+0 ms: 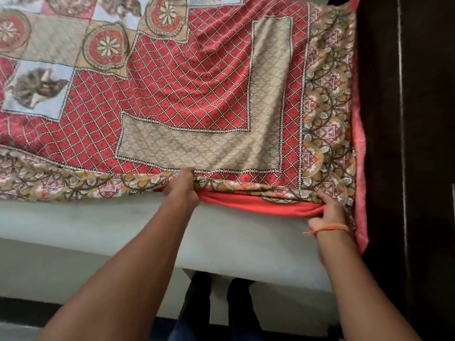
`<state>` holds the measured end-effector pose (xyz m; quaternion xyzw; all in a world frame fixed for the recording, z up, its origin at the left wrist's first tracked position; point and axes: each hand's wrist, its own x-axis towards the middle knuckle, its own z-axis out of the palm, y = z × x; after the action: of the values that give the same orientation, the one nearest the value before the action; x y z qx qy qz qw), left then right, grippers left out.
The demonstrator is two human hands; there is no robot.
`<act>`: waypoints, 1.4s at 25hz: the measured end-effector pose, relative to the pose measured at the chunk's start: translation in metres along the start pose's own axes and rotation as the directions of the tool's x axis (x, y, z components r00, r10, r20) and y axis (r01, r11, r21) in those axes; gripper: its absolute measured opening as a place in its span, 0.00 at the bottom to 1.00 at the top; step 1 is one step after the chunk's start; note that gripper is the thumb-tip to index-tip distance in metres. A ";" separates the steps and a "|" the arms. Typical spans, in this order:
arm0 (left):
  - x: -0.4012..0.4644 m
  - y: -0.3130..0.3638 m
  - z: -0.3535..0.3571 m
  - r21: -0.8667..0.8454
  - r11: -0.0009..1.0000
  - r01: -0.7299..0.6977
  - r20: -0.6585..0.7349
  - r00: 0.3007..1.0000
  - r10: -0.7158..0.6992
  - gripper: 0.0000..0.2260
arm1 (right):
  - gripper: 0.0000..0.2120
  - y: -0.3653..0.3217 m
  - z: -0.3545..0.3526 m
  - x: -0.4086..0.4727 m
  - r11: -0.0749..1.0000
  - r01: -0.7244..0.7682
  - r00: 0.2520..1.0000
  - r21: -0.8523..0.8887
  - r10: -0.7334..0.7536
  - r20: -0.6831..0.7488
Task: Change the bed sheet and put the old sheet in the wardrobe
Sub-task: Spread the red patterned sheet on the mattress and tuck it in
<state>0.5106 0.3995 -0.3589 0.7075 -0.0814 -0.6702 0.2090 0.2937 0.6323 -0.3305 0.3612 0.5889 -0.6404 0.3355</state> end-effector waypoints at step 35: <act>-0.070 -0.196 -0.147 0.141 0.938 0.316 0.094 0.939 -0.331 0.29 | 0.12 0.048 -0.200 -0.042 0.999 -0.039 0.998 -0.034 0.037 -0.060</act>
<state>0.6162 0.6306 -0.3721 0.6827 -0.0173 -0.7290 0.0465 0.3696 0.8278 -0.3278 0.3853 0.6028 -0.6126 0.3362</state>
